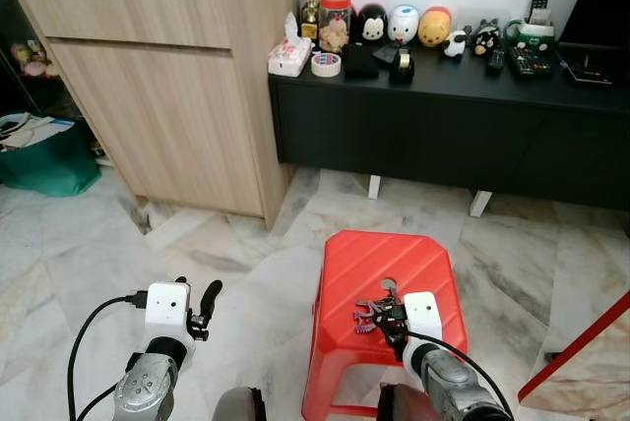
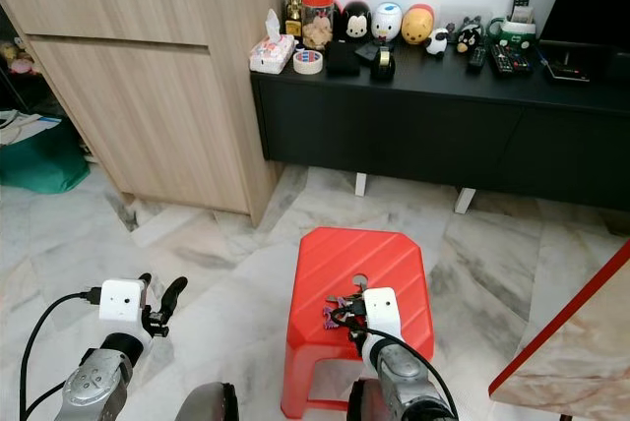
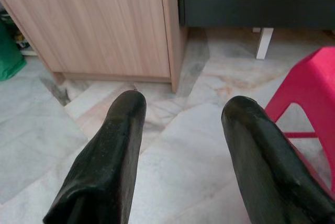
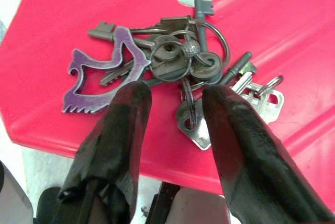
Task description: Hang keys on a hook
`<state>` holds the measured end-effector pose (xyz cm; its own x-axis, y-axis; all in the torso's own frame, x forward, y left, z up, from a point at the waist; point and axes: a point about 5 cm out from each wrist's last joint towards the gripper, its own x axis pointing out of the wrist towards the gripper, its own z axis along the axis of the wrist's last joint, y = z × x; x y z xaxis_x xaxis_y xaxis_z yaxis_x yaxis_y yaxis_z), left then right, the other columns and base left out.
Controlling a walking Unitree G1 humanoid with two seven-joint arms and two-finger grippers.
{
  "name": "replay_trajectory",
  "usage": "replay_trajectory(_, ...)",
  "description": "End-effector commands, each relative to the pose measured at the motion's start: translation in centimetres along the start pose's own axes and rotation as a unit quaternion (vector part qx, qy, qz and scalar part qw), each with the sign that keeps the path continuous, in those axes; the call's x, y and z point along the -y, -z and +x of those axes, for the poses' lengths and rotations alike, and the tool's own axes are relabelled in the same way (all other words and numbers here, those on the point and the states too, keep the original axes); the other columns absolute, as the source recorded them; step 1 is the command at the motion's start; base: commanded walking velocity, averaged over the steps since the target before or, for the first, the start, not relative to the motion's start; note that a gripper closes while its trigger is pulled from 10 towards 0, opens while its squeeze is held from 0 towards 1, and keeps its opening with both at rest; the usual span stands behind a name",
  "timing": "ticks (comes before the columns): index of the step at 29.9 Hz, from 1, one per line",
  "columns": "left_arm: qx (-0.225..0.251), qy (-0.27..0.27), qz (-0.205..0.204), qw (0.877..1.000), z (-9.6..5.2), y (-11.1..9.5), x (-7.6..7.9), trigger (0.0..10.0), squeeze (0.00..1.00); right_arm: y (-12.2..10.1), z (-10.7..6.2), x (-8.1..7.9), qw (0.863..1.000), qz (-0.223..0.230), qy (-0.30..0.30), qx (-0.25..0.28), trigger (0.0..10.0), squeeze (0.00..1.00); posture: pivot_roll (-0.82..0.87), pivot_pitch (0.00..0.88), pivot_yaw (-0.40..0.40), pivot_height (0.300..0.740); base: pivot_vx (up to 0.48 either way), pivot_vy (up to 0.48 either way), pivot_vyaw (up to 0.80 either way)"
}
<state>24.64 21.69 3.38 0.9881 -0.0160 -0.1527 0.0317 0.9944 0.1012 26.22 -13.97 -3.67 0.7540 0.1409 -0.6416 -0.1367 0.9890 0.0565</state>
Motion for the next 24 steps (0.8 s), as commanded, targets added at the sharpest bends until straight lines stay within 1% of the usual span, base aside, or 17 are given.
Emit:
replay_trajectory(1, 0.002, 0.002, 0.008, 1.0, 0.02, -0.47, -0.31, 10.0, 0.0, -0.11, 0.08, -0.08, 1.0, 0.012, 0.004, -0.004, 10.0, 0.0, 0.1, 0.075, 0.0, 0.617, 0.0, 0.0, 0.0)
replay_trajectory(14, -0.001, 0.004, 0.005, 1.0, -0.06, -0.52, -0.16, 10.0, 0.0, -0.42, 0.18, -0.14, 1.0, 0.016, 0.012, -0.001, 10.0, 0.0, 0.09, 0.085, 0.011, 0.617, 0.0, 0.0, 0.0)
replay_trajectory(15, -0.001, 0.003, 0.004, 1.0, -0.06, -0.55, -0.2, 10.0, 0.0, -0.45, 0.18, -0.14, 1.0, 0.014, 0.013, 0.0, 6.9, 0.0, 0.09, 0.085, 0.01, 0.617, 0.0, 0.0, 0.0)
replay_trajectory(16, -0.001, 0.002, 0.004, 1.0, -0.05, -0.56, -0.2, 10.0, 0.0, -0.46, 0.18, -0.12, 1.0, 0.012, 0.013, 0.0, 5.6, 0.0, 0.09, 0.085, 0.009, 0.617, 0.0, 0.0, 0.0)
replay_trajectory(17, -0.001, 0.002, 0.004, 1.0, -0.03, -0.57, -0.21, 10.0, 0.0, -0.48, 0.18, -0.11, 1.0, 0.011, 0.014, 0.001, 5.5, 0.0, 0.09, 0.085, 0.009, 0.617, 0.0, 0.0, 0.0)
replay_trajectory(18, -0.001, 0.002, 0.004, 1.0, -0.02, -0.56, -0.22, 10.0, 0.0, -0.48, 0.19, -0.1, 1.0, 0.012, 0.015, 0.001, 6.0, 0.0, 0.09, 0.085, 0.009, 0.617, 0.0, 0.0, 0.0)
replay_trajectory(19, -0.001, 0.002, 0.004, 1.0, -0.01, -0.54, -0.22, 10.0, 0.0, -0.48, 0.19, -0.1, 1.0, 0.012, 0.016, 0.001, 7.8, 0.0, 0.09, 0.085, 0.009, 0.617, 0.0, 0.0, 0.0)
replay_trajectory(23, -0.003, 0.003, 0.004, 1.0, 0.03, -0.41, -0.11, 10.0, 0.0, -0.5, 0.19, -0.04, 1.0, 0.013, 0.018, 0.001, 7.6, 0.0, 0.09, 0.085, 0.008, 0.617, 0.0, 0.0, 0.0)
replay_trajectory(24, -0.004, 0.003, 0.004, 1.0, 0.03, -0.38, -0.09, 10.0, 0.0, -0.51, 0.19, -0.04, 1.0, 0.012, 0.019, 0.001, 6.8, 0.0, 0.09, 0.084, 0.008, 0.617, 0.0, 0.0, 0.0)
